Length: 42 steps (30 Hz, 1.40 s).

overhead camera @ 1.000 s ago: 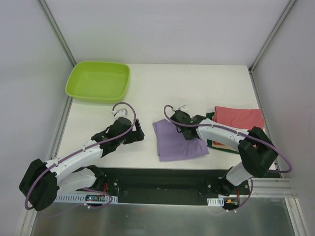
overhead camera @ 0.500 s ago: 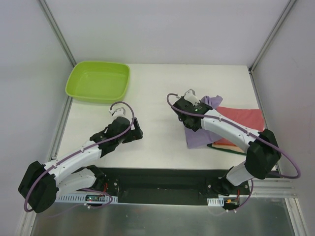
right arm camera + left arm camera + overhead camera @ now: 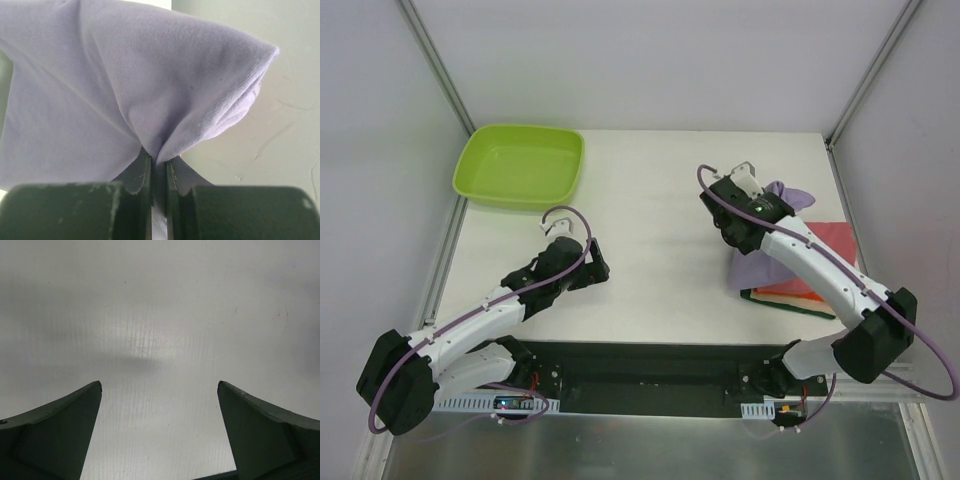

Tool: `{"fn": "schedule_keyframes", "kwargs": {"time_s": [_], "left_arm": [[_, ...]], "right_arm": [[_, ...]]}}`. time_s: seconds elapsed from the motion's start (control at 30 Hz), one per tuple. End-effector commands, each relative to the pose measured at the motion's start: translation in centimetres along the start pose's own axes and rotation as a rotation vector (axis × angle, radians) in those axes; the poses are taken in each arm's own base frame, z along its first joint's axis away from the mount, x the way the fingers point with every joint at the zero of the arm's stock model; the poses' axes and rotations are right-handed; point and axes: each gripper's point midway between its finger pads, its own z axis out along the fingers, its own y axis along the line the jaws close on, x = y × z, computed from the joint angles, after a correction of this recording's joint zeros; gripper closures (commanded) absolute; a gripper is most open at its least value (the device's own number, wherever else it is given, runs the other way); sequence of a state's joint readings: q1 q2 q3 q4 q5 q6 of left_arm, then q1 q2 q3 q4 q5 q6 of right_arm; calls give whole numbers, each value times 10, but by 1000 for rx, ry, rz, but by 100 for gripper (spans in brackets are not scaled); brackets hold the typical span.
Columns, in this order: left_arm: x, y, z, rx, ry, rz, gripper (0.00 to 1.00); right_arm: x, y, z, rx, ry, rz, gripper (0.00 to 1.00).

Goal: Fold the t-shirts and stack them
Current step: Put the neatly folded tshirt into the corner of the board with the right arm

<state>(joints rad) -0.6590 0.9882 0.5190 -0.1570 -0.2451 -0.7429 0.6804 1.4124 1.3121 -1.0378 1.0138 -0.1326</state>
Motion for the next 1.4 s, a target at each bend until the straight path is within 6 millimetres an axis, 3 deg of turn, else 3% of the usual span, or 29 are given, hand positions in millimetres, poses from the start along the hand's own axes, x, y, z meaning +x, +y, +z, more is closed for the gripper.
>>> {"fn": "schedule_keyframes", "kwargs": {"time_s": [0.0,0.23,0.4,0.7,1.13,1.2,1.23,1.33,1.37], "left_arm": [[-8,5,-3,-11,-31,4,1],[-7,6,-2,-16,-29,2,1],[-7,7,-1,-20,-30,1,1],[-5,11,0,-28,-21,-1,1],[-4,14,1,-34,-16,-7,1],[-3,15,1,-38,-16,-8,1],[-2,15,2,-39,-13,-7,1],[-3,15,2,-38,-13,-8,1],[-3,15,2,-38,-13,-8,1]], "right_arm": [[2,-39,-15,-14,-22,78,99],[13,-57,-12,-65,6,123,99],[28,-66,2,-79,75,164,99],[36,-76,29,-139,124,191,99],[71,-67,81,-175,285,209,98],[77,-68,91,-139,325,219,88],[82,-69,94,-113,355,223,73],[100,-77,101,-2,454,241,2],[103,-79,102,34,472,248,4]]}}
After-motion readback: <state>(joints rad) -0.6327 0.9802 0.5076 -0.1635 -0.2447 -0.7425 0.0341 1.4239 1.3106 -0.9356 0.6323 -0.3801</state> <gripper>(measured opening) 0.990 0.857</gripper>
